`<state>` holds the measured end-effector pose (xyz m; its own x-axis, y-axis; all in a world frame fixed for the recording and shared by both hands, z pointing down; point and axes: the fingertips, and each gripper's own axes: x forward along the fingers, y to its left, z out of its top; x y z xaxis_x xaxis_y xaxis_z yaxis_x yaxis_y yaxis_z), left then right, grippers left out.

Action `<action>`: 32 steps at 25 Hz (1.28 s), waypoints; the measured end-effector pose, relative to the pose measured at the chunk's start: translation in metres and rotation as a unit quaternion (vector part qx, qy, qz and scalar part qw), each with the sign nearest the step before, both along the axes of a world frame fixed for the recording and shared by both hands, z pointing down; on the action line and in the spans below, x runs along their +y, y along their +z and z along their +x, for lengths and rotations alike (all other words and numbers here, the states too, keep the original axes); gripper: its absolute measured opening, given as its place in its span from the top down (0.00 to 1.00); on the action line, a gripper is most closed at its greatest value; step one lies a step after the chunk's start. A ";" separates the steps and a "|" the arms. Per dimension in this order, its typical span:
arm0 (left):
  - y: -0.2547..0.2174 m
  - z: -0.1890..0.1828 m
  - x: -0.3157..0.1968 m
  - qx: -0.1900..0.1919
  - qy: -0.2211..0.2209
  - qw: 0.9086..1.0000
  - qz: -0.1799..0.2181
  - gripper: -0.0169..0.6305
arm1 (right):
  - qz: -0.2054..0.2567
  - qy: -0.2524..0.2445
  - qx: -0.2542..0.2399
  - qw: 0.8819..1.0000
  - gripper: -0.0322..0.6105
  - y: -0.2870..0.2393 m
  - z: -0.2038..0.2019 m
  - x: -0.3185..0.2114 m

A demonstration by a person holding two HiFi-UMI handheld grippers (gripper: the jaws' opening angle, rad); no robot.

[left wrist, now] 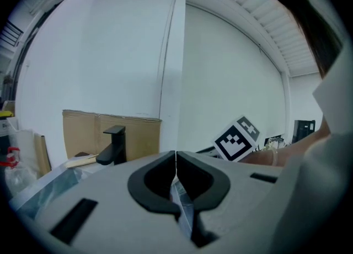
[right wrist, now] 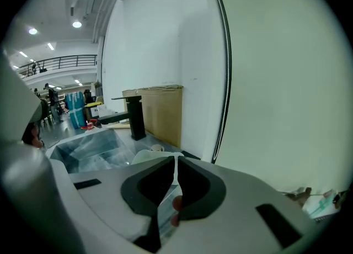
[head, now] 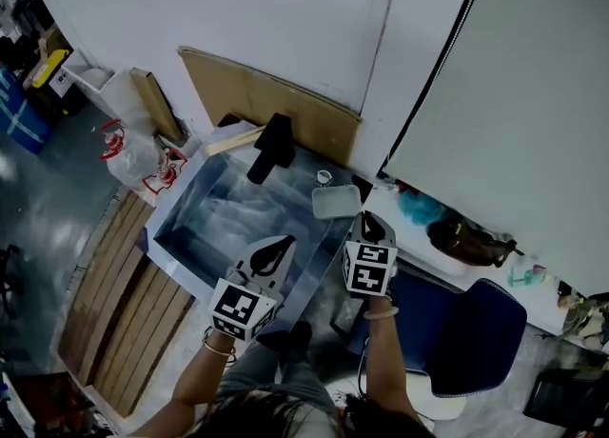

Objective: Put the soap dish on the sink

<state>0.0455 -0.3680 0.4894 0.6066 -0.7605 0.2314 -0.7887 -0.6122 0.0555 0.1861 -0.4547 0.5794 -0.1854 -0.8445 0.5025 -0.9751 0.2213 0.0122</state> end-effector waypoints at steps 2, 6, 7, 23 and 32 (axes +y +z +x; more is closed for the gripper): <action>-0.005 -0.002 0.004 0.000 -0.003 1.000 0.003 0.96 | 0.005 -0.001 -0.003 1.000 0.90 -0.006 -0.002 0.008; -0.012 -0.005 0.011 0.001 -0.009 1.000 0.006 0.96 | 0.018 -0.006 -0.010 1.000 0.90 -0.018 -0.007 0.023; -0.014 -0.006 0.012 0.002 -0.011 1.000 0.010 0.96 | 0.022 -0.006 -0.012 1.000 0.90 -0.022 -0.008 0.027; -0.049 -0.025 0.072 0.016 0.000 0.999 0.041 0.96 | 0.061 0.015 -0.040 0.997 0.91 -0.072 -0.034 0.110; -0.068 -0.047 0.118 0.029 0.015 0.997 0.063 0.96 | 0.090 0.030 -0.055 0.994 0.91 -0.102 -0.057 0.168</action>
<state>-0.0019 -0.2497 0.4214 0.6384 -0.7632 0.0993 -0.7682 -0.6399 0.0211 0.1294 -0.2871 0.4770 -0.1765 -0.9303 0.3215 -0.9843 0.1657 -0.0610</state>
